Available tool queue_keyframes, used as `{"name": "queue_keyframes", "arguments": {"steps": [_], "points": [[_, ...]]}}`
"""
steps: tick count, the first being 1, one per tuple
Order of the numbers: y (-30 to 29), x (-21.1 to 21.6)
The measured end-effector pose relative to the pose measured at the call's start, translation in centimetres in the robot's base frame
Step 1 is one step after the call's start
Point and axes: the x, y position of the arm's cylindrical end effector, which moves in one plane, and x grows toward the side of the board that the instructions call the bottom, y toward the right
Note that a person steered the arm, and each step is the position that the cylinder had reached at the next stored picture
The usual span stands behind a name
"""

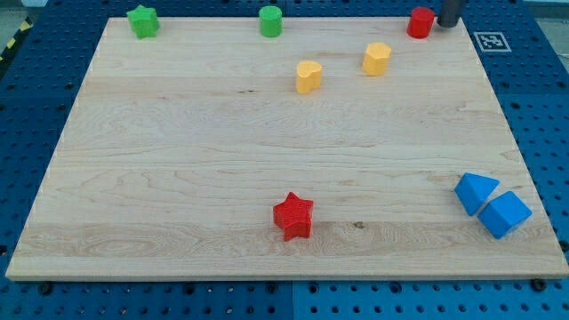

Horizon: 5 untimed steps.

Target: Move the red circle to the center left

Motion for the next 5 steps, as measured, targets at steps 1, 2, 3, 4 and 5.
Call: {"name": "queue_keyframes", "arguments": {"steps": [1, 2, 3, 4, 5], "points": [[0.0, 0.0], [-0.7, 0.0], [-2.8, 0.0], [-4.8, 0.0], [-5.6, 0.8]]}}
